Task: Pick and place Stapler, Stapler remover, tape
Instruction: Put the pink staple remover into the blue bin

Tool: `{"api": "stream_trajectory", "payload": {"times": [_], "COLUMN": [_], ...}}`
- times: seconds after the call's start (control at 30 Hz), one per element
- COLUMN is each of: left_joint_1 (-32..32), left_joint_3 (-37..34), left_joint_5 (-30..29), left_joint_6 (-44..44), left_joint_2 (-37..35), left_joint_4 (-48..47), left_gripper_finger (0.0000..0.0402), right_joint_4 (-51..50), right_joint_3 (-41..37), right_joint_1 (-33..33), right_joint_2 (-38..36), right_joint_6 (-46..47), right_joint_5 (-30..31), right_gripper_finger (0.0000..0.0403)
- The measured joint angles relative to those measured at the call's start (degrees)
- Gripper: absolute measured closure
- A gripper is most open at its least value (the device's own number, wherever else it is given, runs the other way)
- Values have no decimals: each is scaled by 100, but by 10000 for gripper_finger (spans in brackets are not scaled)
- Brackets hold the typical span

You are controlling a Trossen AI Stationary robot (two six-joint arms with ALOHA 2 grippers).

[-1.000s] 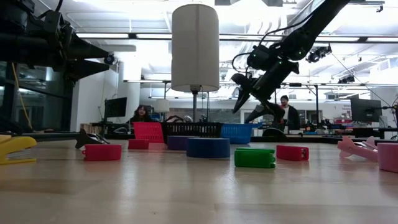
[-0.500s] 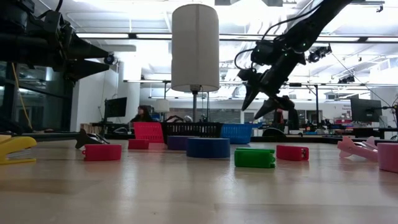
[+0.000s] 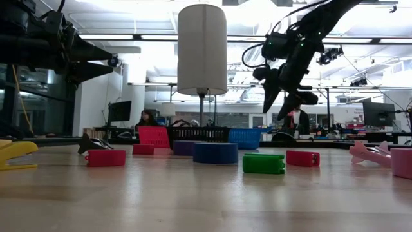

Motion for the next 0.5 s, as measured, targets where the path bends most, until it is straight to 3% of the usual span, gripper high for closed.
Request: {"api": "stream_trajectory", "payload": {"times": [0.5], "left_joint_1": [1], "left_joint_3": [0], "left_joint_5": [0], "left_joint_6": [-1], "left_joint_2": [0], "left_joint_4": [0], "left_gripper_finger": [176], "right_joint_4": [-701], "right_joint_3": [-104], "right_joint_1": [698], "right_joint_2": [-109], "right_joint_6": [625], "right_joint_5": [229], "right_gripper_finger": [178]}}
